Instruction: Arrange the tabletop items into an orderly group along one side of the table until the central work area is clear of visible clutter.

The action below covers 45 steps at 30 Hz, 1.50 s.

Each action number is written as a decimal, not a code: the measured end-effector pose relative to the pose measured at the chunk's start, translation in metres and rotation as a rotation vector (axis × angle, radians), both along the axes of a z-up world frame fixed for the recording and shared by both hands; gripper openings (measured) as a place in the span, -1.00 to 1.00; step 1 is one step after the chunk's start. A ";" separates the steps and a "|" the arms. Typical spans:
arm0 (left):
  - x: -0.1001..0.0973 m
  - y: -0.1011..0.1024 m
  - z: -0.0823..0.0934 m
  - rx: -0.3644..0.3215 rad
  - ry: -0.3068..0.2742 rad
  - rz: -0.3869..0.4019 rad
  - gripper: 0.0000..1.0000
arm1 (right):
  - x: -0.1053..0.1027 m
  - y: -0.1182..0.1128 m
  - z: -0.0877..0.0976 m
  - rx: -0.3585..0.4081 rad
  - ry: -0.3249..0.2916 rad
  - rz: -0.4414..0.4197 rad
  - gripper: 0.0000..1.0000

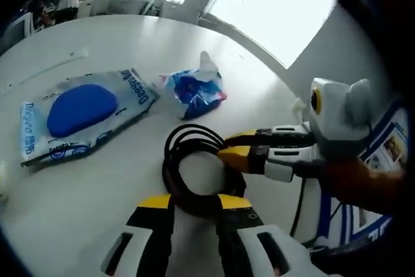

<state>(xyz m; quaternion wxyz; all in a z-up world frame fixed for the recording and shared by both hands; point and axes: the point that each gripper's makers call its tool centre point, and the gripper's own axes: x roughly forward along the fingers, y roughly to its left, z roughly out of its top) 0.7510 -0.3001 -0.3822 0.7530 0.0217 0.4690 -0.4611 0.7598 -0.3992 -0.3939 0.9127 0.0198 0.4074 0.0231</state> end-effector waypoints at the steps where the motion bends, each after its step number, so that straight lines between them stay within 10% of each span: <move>1: 0.000 0.001 0.001 0.000 -0.011 0.001 -0.41 | 0.000 0.000 0.000 0.004 0.000 -0.004 -0.64; 13: 0.005 0.033 0.013 0.039 -0.131 -0.046 0.14 | 0.001 0.006 0.013 0.001 -0.039 -0.011 -0.41; 23: 0.044 0.079 0.020 0.083 -0.211 0.168 0.38 | 0.019 0.014 0.036 0.014 -0.095 0.040 -0.21; 45: 0.097 0.114 0.026 0.063 -0.226 0.375 0.37 | 0.065 0.040 0.055 0.085 -0.200 0.085 -0.13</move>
